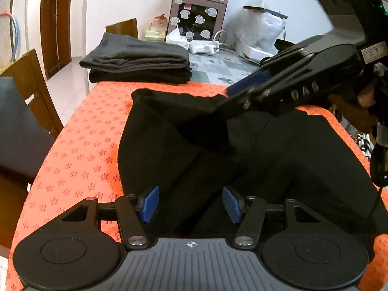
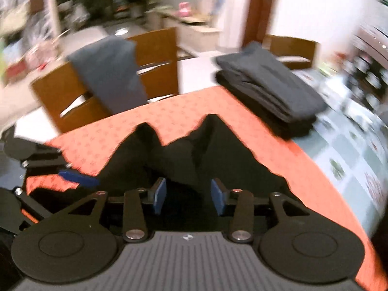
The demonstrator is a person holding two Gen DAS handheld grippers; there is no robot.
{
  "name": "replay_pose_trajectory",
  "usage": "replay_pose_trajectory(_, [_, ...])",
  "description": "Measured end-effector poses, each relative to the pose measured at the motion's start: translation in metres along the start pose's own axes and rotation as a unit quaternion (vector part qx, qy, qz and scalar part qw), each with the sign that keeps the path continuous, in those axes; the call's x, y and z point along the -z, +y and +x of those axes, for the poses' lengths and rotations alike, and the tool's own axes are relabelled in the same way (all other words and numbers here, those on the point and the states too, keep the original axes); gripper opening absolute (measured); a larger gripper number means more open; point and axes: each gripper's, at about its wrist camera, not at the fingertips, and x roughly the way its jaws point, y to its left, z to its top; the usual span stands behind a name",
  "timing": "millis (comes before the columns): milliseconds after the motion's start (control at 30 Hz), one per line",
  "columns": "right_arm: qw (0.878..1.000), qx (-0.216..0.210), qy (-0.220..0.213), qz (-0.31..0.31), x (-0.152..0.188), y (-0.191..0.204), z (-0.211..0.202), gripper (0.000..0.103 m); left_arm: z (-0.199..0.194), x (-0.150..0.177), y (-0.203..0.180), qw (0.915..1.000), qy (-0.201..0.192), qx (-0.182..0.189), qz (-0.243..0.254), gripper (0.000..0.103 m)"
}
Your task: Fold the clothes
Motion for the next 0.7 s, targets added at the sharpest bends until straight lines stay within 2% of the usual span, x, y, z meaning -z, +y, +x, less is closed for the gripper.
replay_pose_trajectory(133, [0.999, -0.040, 0.019, -0.027, -0.009, 0.004, 0.017, 0.047, -0.012, 0.007, -0.002, 0.9998, -0.009, -0.015, 0.004, 0.061])
replay_pose_trajectory(267, [0.998, -0.042, 0.038, -0.014, -0.004, -0.009, 0.042, 0.047, -0.024, 0.012, -0.002, 0.9994, -0.014, -0.032, 0.003, 0.061])
replay_pose_trajectory(367, [0.995, -0.085, 0.057, 0.023, -0.001, -0.027, 0.057, 0.054, -0.027, 0.014, -0.004, 0.9990, -0.014, -0.042, 0.003, 0.061])
replay_pose_trajectory(467, [0.986, -0.144, 0.074, 0.043, 0.001, -0.040, 0.067, 0.053, -0.025, 0.018, -0.006, 0.9980, -0.007, -0.058, 0.023, 0.061])
replay_pose_trajectory(500, [0.984, -0.156, 0.075, 0.048, 0.002, -0.043, 0.066, 0.045, -0.024, 0.020, -0.007, 0.9976, -0.005, -0.063, 0.030, 0.061])
replay_pose_trajectory(533, [0.983, -0.163, 0.071, 0.051, 0.003, -0.044, 0.061, 0.026, -0.023, 0.021, -0.007, 0.9970, -0.003, -0.068, 0.036, 0.061])
replay_pose_trajectory(600, [0.981, -0.176, 0.062, 0.058, 0.005, -0.046, 0.051, 0.007, -0.022, 0.024, -0.009, 0.9957, 0.002, -0.078, 0.050, 0.060])
replay_pose_trajectory(633, [0.980, -0.183, 0.058, 0.061, 0.006, -0.047, 0.047, 0.004, -0.021, 0.026, -0.010, 0.9949, 0.004, -0.083, 0.056, 0.060])
replay_pose_trajectory(667, [0.978, -0.190, 0.054, 0.064, 0.007, -0.048, 0.042, 0.004, -0.020, 0.027, -0.011, 0.9941, 0.006, -0.089, 0.063, 0.053])
replay_pose_trajectory(700, [0.977, -0.196, 0.050, 0.067, 0.007, -0.050, 0.037, 0.004, -0.020, 0.029, -0.011, 0.9931, 0.009, -0.094, 0.069, 0.039])
